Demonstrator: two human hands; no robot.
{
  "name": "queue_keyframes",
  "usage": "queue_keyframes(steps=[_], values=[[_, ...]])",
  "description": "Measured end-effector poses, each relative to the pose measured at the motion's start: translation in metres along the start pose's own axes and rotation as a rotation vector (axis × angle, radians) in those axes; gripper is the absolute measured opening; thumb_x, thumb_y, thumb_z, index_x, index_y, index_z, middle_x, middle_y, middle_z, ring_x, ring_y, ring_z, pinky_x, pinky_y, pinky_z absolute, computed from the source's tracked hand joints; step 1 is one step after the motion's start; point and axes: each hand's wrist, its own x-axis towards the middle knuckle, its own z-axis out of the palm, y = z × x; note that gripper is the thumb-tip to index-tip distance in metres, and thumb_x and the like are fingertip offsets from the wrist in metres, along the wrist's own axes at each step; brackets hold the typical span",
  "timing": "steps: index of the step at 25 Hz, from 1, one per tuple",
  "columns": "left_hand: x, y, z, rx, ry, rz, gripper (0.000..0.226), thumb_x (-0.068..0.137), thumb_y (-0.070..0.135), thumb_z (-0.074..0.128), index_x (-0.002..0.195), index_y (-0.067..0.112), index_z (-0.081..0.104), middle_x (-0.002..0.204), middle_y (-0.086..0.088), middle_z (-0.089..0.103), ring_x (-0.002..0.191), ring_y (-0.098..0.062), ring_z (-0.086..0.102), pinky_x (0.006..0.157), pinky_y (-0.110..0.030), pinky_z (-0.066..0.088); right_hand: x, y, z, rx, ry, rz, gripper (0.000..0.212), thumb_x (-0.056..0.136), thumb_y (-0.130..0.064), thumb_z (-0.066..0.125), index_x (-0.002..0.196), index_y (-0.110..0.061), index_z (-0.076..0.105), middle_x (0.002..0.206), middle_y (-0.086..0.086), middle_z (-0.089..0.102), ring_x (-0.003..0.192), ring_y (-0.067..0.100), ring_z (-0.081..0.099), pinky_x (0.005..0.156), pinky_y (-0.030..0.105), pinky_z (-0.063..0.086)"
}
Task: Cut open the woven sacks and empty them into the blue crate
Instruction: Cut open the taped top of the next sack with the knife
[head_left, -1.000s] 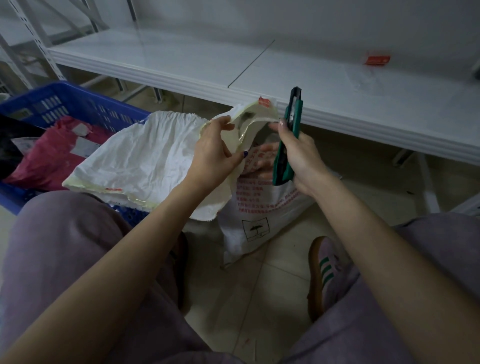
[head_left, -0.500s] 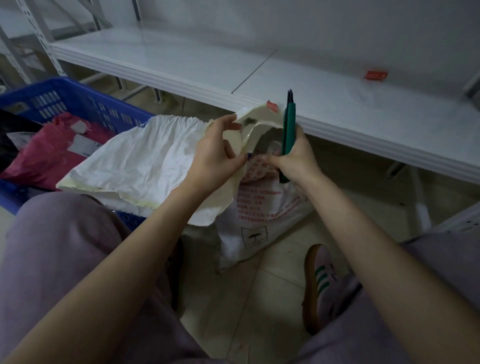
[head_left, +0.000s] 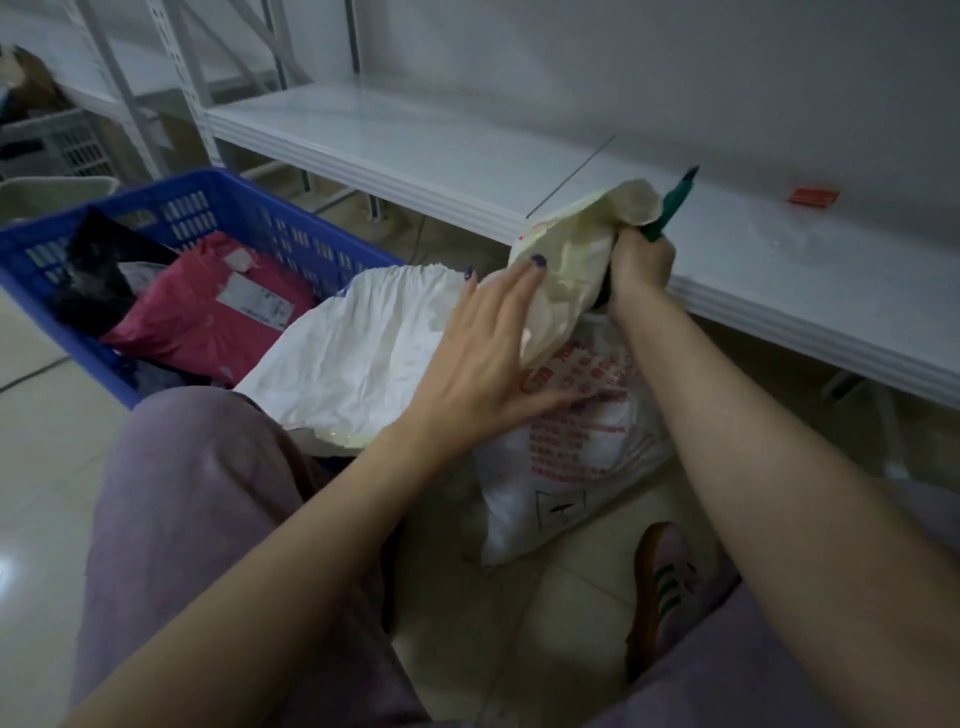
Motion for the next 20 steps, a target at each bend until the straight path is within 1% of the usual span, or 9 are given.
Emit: queue_keyframes(steps=[2, 4, 6, 7, 8, 11, 15, 17, 20], values=[[-0.018, -0.001, 0.007, 0.247, -0.068, -0.024, 0.101, 0.069, 0.055, 0.071, 0.143, 0.004, 0.026, 0.150, -0.023, 0.019, 0.140, -0.037, 0.015, 0.113, -0.059, 0.011, 0.004, -0.020, -0.001, 0.050, -0.007, -0.034, 0.010, 0.095, -0.018, 0.049, 0.100, -0.016, 0.058, 0.089, -0.002, 0.063, 0.083, 0.015, 0.061, 0.068, 0.023, 0.050], [-0.030, -0.006, 0.003, 0.291, -0.039, -0.209, 0.088, 0.076, 0.041, 0.071, 0.146, 0.019, 0.022, 0.150, -0.022, 0.009, 0.140, -0.043, 0.009, 0.112, -0.060, 0.009, 0.002, -0.037, 0.002, 0.076, -0.021, -0.075, 0.007, 0.095, -0.017, 0.049, 0.097, -0.018, 0.056, 0.087, -0.002, 0.062, 0.082, 0.014, 0.061, 0.069, 0.024, 0.050], [-0.027, -0.011, -0.013, 0.074, -0.049, -0.374, 0.076, 0.085, 0.024, 0.064, 0.146, 0.026, 0.019, 0.144, -0.023, 0.029, 0.132, -0.040, 0.034, 0.106, -0.056, 0.033, -0.001, -0.051, 0.007, 0.097, -0.036, -0.113, 0.008, 0.095, -0.018, 0.049, 0.099, -0.018, 0.055, 0.096, 0.001, 0.063, 0.088, 0.016, 0.061, 0.073, 0.025, 0.050], [-0.021, -0.015, -0.023, -0.019, -0.050, -0.398, 0.072, 0.087, 0.017, 0.060, 0.146, 0.026, 0.019, 0.135, -0.020, 0.045, 0.118, -0.036, 0.050, 0.094, -0.049, 0.046, -0.004, -0.058, 0.012, 0.110, -0.048, -0.126, 0.010, 0.095, -0.018, 0.048, 0.102, -0.017, 0.056, 0.099, 0.001, 0.063, 0.089, 0.016, 0.061, 0.074, 0.025, 0.050], [-0.014, -0.016, -0.034, -0.027, -0.017, -0.398, 0.068, 0.089, 0.011, 0.055, 0.146, 0.026, 0.022, 0.124, -0.017, 0.056, 0.103, -0.032, 0.060, 0.081, -0.042, 0.051, -0.007, -0.067, 0.018, 0.129, -0.063, -0.132, 0.013, 0.095, -0.018, 0.048, 0.105, -0.016, 0.057, 0.100, 0.001, 0.063, 0.089, 0.016, 0.061, 0.073, 0.025, 0.050], [0.015, -0.025, -0.073, 0.132, 0.187, -0.402, 0.060, 0.090, 0.010, 0.050, 0.141, 0.030, 0.026, 0.103, -0.010, 0.065, 0.080, -0.029, 0.064, 0.063, -0.041, 0.054, -0.024, -0.102, 0.039, 0.210, -0.145, -0.146, 0.022, 0.093, -0.016, 0.050, 0.112, -0.010, 0.060, 0.100, 0.003, 0.064, 0.089, 0.017, 0.062, 0.070, 0.026, 0.051], [0.054, -0.031, -0.131, 0.212, 0.330, -0.419, 0.052, 0.090, 0.008, 0.050, 0.138, 0.024, 0.037, 0.107, -0.011, 0.064, 0.084, -0.030, 0.062, 0.058, -0.034, 0.044, -0.055, -0.151, 0.066, 0.301, -0.297, -0.199, 0.030, 0.090, -0.014, 0.052, 0.118, -0.005, 0.061, 0.094, 0.004, 0.066, 0.083, 0.018, 0.065, 0.065, 0.026, 0.054], [0.071, -0.028, -0.151, 0.277, 0.330, -0.439, 0.050, 0.091, 0.009, 0.051, 0.138, 0.023, 0.038, 0.109, -0.015, 0.064, 0.082, -0.029, 0.061, 0.057, -0.033, 0.038, -0.066, -0.169, 0.071, 0.302, -0.342, -0.242, 0.025, 0.091, -0.014, 0.053, 0.113, -0.006, 0.061, 0.086, 0.002, 0.065, 0.074, 0.014, 0.064, 0.058, 0.023, 0.051], [0.084, -0.030, -0.169, 0.373, 0.235, -0.485, 0.047, 0.095, 0.013, 0.048, 0.140, 0.023, 0.036, 0.110, -0.017, 0.062, 0.075, -0.023, 0.054, 0.057, -0.033, 0.039, -0.066, -0.175, 0.068, 0.227, -0.427, -0.308, 0.019, 0.090, -0.014, 0.057, 0.106, -0.006, 0.060, 0.088, 0.006, 0.067, 0.075, 0.018, 0.068, 0.062, 0.026, 0.054]])
